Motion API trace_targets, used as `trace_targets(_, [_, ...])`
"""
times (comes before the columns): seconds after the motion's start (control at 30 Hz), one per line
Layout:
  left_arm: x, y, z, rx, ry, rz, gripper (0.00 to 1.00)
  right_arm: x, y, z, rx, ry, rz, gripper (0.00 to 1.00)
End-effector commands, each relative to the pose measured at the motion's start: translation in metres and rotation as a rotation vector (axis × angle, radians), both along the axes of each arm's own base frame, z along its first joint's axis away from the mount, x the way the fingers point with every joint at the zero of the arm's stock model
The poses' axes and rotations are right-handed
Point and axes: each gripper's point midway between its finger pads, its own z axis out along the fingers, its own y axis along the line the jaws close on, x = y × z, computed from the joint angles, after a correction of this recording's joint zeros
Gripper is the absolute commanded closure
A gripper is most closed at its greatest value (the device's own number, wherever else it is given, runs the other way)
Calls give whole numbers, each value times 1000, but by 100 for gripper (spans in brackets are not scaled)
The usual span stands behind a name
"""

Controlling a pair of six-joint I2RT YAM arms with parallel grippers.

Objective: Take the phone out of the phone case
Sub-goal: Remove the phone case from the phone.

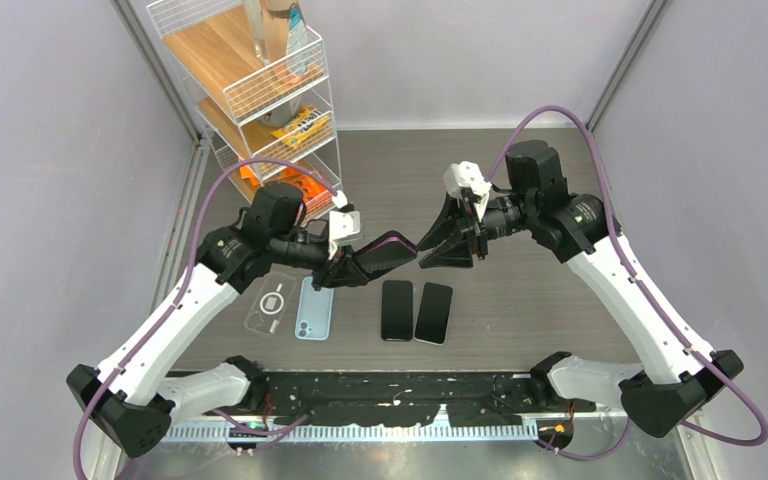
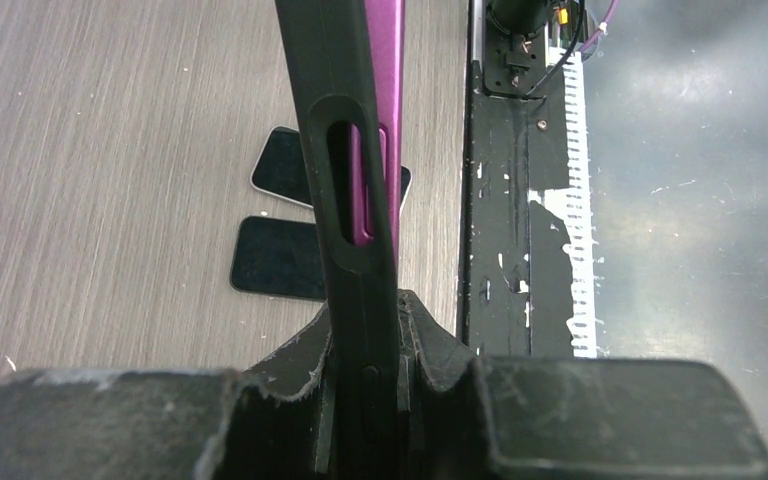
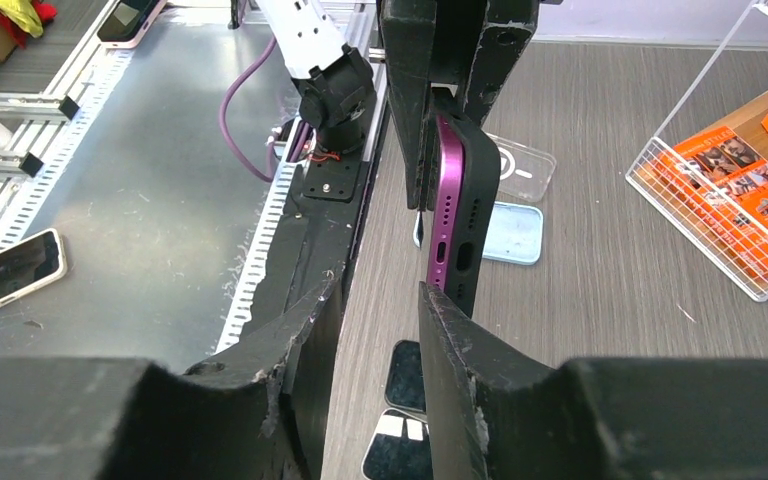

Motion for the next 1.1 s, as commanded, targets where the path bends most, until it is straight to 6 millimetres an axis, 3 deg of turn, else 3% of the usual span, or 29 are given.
trace_targets(0.0, [6, -10, 22, -74, -74, -16, 100, -1, 2, 7, 31, -5, 16, 60])
trace_targets(1.07, [-1, -11, 19, -83, -83, -51, 100, 3, 3, 0, 20, 12, 1, 62])
